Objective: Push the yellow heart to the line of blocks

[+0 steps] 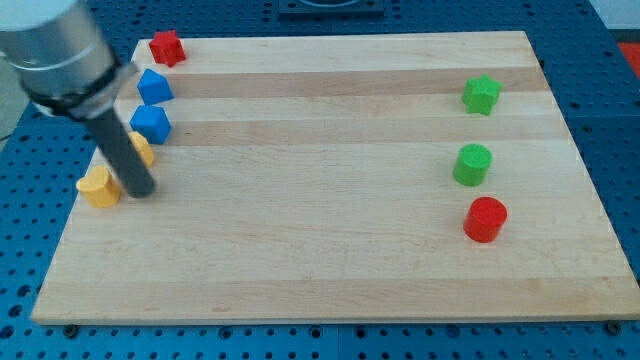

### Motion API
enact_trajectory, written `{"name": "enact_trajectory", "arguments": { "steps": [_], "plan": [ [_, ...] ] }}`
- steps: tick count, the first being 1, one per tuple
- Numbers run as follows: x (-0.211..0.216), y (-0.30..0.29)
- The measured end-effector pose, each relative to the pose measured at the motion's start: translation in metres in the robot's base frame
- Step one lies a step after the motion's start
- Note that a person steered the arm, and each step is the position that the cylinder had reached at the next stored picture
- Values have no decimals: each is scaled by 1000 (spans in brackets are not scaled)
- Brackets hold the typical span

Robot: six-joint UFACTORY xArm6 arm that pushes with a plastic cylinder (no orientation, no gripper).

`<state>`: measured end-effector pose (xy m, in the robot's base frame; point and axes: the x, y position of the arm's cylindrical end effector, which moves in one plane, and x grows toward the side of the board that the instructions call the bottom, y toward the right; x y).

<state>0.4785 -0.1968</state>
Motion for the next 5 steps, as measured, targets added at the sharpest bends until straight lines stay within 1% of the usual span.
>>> {"name": "enact_trajectory", "arguments": {
  "steps": [1, 2, 3, 4, 5],
  "plan": [
    [8, 74],
    [77, -10],
    [75, -104],
    [62, -108],
    [18, -108]
  ]
}}
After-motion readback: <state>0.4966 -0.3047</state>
